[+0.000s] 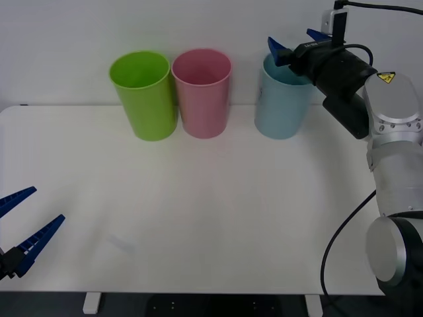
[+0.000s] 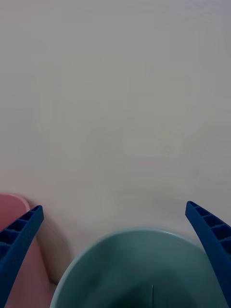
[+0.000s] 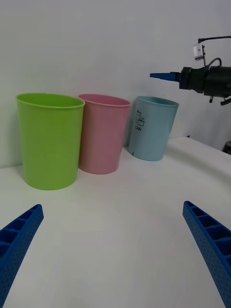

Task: Grasp the object on the table and drop it into the matching bin: aluminum can to the light blue bin, PET bottle to the pink bin.

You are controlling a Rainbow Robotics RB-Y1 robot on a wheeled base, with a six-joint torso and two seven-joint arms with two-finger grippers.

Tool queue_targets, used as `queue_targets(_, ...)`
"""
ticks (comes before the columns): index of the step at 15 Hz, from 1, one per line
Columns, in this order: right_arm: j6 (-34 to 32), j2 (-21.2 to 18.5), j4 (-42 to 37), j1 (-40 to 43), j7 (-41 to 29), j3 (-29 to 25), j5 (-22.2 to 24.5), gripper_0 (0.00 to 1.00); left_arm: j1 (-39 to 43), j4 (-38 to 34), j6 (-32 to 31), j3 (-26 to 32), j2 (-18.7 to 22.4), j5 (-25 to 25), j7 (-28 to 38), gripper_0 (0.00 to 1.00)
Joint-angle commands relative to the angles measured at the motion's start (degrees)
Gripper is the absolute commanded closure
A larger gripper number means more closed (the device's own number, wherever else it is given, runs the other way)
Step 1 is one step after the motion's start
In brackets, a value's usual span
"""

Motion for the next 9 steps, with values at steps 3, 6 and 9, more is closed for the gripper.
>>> queue_targets(3, -7.95, -0.18, -12.13, 8.62, -1.02, 0.34, -2.13, 0.0, 0.0, 0.0, 0.0, 0.0, 0.0, 0.0, 0.0, 0.0)
queue_targets(6, -12.88, -1.24, -17.58, 13.45, -1.2, 0.69, -4.59, 0.0, 0.0, 0.0, 0.0, 0.0, 0.0, 0.0, 0.0, 0.0)
queue_targets(9, -16.74, -2.73, -22.06, 18.2, -1.2, 1.39, -7.58, 0.0, 0.0, 0.0, 0.0, 0.0, 0.0, 0.0, 0.0, 0.0)
